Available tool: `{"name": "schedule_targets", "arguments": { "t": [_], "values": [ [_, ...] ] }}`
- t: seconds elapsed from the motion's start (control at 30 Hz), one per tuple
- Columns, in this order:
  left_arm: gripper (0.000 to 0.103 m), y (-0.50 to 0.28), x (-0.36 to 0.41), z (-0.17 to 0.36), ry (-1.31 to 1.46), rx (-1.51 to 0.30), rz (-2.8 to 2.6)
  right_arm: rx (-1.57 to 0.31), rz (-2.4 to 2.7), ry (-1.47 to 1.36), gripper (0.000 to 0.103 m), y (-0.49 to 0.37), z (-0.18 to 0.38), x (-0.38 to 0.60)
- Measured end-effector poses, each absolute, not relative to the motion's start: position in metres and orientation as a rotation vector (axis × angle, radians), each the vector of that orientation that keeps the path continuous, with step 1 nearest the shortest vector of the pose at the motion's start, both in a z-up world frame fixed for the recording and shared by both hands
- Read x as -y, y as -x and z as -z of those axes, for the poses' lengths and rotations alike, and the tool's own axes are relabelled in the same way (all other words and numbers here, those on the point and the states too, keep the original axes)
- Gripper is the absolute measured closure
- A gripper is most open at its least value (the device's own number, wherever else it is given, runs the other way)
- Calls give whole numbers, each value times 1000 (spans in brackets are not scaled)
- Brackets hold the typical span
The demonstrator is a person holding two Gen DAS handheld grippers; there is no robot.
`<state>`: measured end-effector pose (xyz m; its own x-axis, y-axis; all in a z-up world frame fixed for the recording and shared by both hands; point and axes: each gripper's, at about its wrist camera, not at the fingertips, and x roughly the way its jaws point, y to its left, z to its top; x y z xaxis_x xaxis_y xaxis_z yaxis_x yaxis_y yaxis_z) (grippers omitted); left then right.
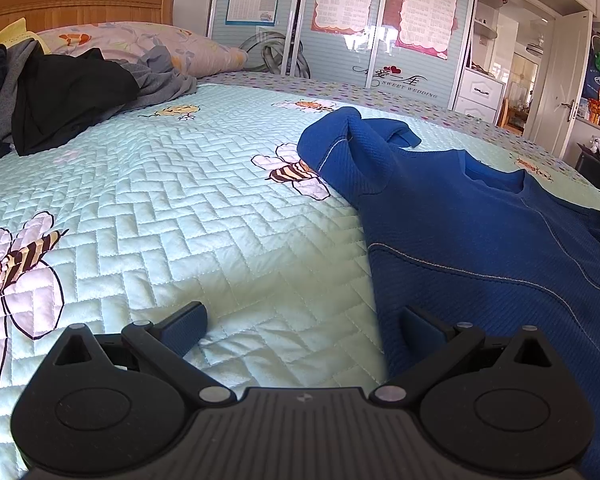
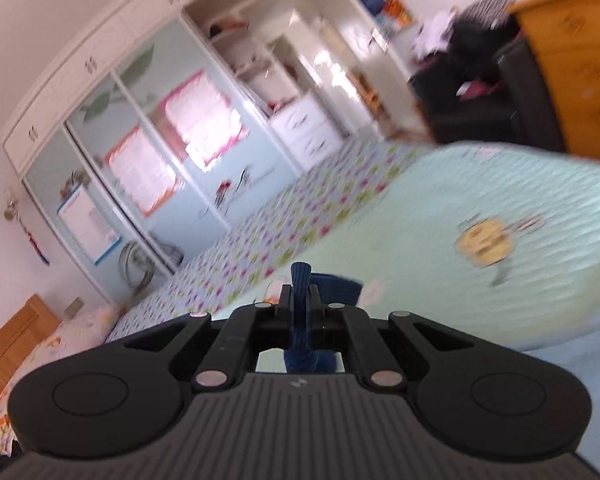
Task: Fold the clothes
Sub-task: 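Lift the sleeve with the right gripper and carry it toward the sweater body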
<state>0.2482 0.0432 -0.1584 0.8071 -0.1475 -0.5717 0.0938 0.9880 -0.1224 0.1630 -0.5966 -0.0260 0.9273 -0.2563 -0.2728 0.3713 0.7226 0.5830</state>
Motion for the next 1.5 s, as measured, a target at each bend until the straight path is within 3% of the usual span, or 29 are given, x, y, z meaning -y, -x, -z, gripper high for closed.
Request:
{"name": "schedule_targets", "arguments": {
  "t": [0.27, 0.47, 0.57, 0.67, 0.73, 0.93, 1.03, 1.2, 1.27, 1.33, 1.5],
  "values": [
    [1, -247, -45, 158, 101, -614, 130, -143, 451, -707, 97, -104, 20, 596],
    [1, -247, -45, 158, 102, -612, 129, -209, 472, -995, 97, -162, 11, 641],
    [1, -247, -44, 158, 96, -613, 126, -149, 511, -1188, 96, -199, -2, 671],
    [1, -247, -44, 158, 95, -614, 125, -65, 611, -1210, 89, -225, -9, 704],
    [0, -247, -44, 159, 94, -616, 124, -52, 605, -1257, 65, -229, 6, 724],
    [0, -247, -43, 159, 86, -615, 120, -392, 432, -961, 63, -233, 76, 715],
    [0, -246, -43, 158, 82, -616, 119, -491, 358, -1006, 62, -237, 122, 711],
    [0, -247, -42, 158, 79, -617, 117, -492, 229, -1144, 61, -264, 162, 726],
    [0, -247, -41, 159, 76, -618, 116, -467, 188, -1189, 57, -272, 170, 734],
    [0, -247, -40, 159, 72, -618, 113, -462, 191, -1211, 41, -283, 178, 745],
    [0, -247, -39, 159, 63, -620, 109, -478, 190, -1220, 36, -308, 197, 760]
  ]
}}
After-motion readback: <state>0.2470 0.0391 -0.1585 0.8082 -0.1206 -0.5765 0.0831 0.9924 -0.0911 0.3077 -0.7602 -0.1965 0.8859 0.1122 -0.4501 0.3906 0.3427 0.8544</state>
